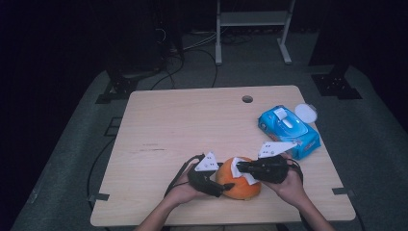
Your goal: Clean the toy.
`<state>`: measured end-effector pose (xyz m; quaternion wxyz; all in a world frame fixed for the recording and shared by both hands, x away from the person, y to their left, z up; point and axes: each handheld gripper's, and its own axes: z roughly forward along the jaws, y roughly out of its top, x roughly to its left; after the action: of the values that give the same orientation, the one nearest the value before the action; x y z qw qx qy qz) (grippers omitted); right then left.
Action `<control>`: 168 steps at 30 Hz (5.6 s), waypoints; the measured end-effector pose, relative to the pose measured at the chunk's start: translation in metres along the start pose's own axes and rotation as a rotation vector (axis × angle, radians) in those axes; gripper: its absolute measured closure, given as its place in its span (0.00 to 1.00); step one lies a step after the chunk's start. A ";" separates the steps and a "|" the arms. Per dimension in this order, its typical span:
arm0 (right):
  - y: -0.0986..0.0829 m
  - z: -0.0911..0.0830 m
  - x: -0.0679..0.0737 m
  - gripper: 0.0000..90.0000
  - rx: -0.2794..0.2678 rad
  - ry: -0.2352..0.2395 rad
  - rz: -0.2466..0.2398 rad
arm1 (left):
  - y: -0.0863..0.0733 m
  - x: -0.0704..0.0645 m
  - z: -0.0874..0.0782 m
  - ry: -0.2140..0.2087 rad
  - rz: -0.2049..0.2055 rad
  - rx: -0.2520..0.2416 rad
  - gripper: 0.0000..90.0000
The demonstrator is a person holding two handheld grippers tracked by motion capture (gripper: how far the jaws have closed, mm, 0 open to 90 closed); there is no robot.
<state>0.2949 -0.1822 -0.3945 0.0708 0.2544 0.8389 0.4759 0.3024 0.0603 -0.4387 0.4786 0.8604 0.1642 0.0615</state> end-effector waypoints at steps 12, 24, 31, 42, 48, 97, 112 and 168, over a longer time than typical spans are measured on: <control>-0.013 -0.009 -0.021 0.94 0.021 -0.017 0.064 | -0.004 0.007 0.006 -0.031 -0.084 -0.055 0.21; 0.006 -0.002 0.000 0.94 -0.046 0.012 0.025 | 0.015 -0.004 -0.015 0.047 0.019 -0.086 0.32; 0.011 -0.005 0.007 0.94 -0.038 0.006 -0.022 | 0.016 -0.007 -0.011 0.046 0.035 -0.093 0.19; 0.017 -0.006 0.024 0.94 -0.046 0.017 -0.077 | 0.021 -0.021 -0.006 0.040 0.087 -0.077 0.29; 0.018 -0.009 0.022 0.94 -0.034 -0.038 -0.101 | 0.017 -0.023 -0.007 0.044 0.139 -0.064 0.29; -0.003 -0.011 0.013 0.94 -0.005 0.040 -0.031 | 0.009 -0.004 0.000 -0.100 -0.149 -0.032 0.17; -0.002 -0.004 -0.003 0.94 -0.043 -0.045 -0.006 | 0.010 0.003 -0.012 0.039 0.057 -0.092 0.13; 0.002 -0.007 0.004 0.94 -0.027 -0.036 -0.020 | 0.012 0.002 -0.022 0.033 0.070 -0.039 0.22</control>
<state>0.2900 -0.1850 -0.3881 0.0939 0.2536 0.8336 0.4816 0.3009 0.0730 -0.4165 0.4900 0.8550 0.1405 0.0958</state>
